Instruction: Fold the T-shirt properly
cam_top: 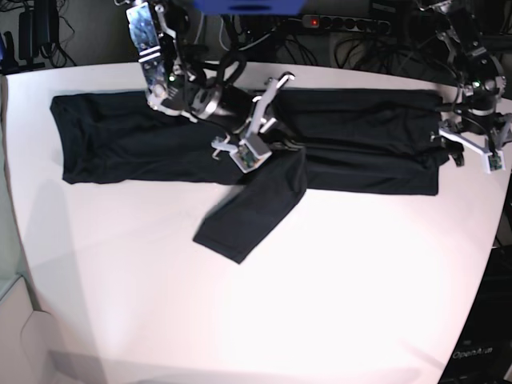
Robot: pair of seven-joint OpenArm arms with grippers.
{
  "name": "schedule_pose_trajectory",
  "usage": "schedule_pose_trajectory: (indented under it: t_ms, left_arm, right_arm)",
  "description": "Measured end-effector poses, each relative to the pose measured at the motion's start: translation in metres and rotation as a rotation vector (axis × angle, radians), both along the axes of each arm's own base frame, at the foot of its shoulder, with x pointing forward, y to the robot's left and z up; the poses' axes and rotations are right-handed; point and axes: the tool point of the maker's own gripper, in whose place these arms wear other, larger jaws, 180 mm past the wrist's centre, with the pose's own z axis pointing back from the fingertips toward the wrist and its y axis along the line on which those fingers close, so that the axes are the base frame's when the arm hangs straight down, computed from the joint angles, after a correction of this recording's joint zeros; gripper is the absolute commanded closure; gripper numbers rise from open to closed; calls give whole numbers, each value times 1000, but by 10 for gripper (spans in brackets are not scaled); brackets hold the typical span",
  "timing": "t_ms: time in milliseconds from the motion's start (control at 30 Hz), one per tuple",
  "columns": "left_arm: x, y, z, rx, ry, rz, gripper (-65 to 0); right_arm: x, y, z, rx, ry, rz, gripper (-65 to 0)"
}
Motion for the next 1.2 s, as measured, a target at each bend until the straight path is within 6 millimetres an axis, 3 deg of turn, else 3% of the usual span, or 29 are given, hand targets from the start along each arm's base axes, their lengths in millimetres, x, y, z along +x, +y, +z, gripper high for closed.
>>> schedule_pose_trajectory:
  t_ms: [167,333,467,633,733,867,1067,1200]
  left_arm:
    - [0,0,0,0,1,0,-389]
    - [0,0,0,1,0,-1,-389]
    - [2,0,2,5,-4,-3,-389]
    - [11,-4,27,40,-59,-26,-389]
    - [28,-31,40,52,-83,-153,-389]
    - [59,-79,55,25,-140,-316,-389]
    - [105,-152,75,-4,-216,-494,-389]
    - [126,-238,85,-49,-260,-712,-389]
  right_arm:
    - [-7,2,-19,-10,55,9,-5]
    - [-14,5,-40,-21,122,13,-94]
    - [-16,13,-38,-1,133,18,-188]
    - [-29,20,-39,-24,123,83,-254]
    - [-27,5,-34,-58,82,78,-258]
    - [-7,-29,-19,-86,12,7,-258]
    - [22,-135,-25,-279,-6,-187,-259]
    - [39,-210,-11,-399,-43,-329,-259]
